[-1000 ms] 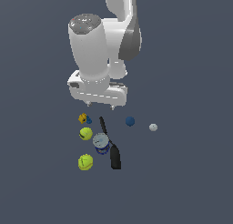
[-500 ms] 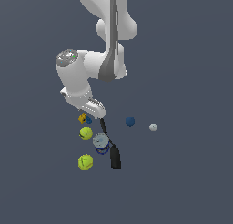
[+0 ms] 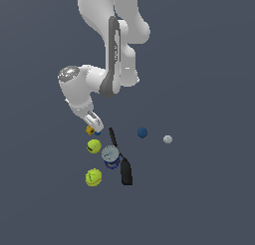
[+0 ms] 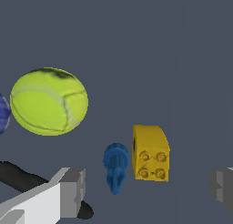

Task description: Pick up a designated object from a clutter of objects.

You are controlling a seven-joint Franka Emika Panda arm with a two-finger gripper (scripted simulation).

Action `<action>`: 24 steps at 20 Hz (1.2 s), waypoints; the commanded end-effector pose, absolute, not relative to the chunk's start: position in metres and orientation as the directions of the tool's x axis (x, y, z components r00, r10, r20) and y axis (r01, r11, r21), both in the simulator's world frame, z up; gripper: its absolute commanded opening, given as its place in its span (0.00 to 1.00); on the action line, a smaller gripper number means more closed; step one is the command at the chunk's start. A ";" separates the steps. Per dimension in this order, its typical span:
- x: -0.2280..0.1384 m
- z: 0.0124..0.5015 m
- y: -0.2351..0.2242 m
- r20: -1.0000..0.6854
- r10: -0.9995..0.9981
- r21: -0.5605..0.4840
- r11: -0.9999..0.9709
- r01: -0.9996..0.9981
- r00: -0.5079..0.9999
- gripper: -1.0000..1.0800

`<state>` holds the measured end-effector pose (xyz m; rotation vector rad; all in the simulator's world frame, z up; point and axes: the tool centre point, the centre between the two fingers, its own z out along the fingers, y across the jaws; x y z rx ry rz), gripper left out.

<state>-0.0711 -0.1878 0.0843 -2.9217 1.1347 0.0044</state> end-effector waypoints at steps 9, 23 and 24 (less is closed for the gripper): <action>-0.082 0.072 -0.198 -0.001 -0.709 0.000 -0.705 -0.709 0.705 0.96; -0.083 0.024 -0.198 0.000 -0.713 0.000 -0.701 -0.713 0.701 0.96; -0.083 0.023 -0.198 0.000 -0.713 0.000 -0.701 -0.713 0.701 0.96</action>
